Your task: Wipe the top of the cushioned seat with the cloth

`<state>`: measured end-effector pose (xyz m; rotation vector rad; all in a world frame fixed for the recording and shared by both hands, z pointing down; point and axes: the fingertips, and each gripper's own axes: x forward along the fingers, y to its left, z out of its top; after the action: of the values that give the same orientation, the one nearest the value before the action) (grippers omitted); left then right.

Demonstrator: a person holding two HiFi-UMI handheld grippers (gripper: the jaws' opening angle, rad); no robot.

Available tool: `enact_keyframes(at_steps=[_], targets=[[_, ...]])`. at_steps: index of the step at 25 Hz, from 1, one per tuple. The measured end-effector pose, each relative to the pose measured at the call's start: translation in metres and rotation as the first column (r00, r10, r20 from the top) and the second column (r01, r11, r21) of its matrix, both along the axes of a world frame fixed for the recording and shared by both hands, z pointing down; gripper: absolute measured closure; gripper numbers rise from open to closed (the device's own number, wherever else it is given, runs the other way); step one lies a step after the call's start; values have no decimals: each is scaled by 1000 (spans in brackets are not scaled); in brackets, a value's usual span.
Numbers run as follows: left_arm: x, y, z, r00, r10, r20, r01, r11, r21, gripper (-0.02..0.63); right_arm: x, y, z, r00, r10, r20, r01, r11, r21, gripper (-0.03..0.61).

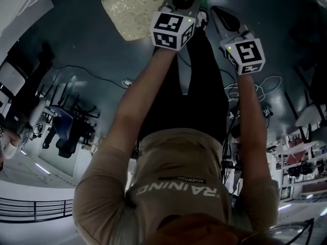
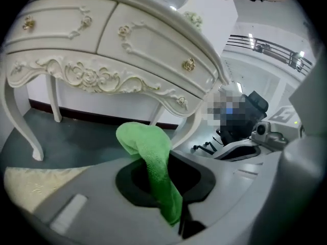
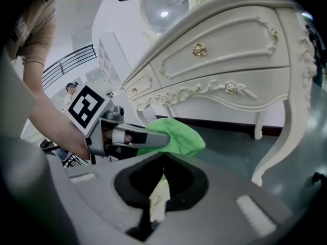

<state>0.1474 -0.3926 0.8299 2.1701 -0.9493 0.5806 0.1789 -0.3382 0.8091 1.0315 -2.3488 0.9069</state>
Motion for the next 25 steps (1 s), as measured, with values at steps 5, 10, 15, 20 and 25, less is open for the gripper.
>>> enact_keyframes(at_steps=[5, 10, 15, 20, 25], targets=[[-79, 13, -25, 996, -90, 15, 89, 995, 35, 566, -55, 9, -17, 998, -63, 0, 63, 998, 15, 577], [-172, 23, -30, 980, -190, 61, 186, 980, 65, 566, -121, 23, -23, 989, -146, 8, 146, 989, 24, 577], [-267, 35, -32, 948, -299, 112, 291, 953, 87, 566, -185, 28, -28, 976, -217, 10, 216, 975, 45, 577], [-356, 55, -22, 911, -382, 153, 374, 924, 80, 566, -247, 34, -28, 966, -259, 6, 258, 965, 38, 577], [-411, 74, -5, 894, -409, 183, 403, 912, 70, 566, -295, 43, -23, 955, -298, 9, 298, 954, 26, 577]])
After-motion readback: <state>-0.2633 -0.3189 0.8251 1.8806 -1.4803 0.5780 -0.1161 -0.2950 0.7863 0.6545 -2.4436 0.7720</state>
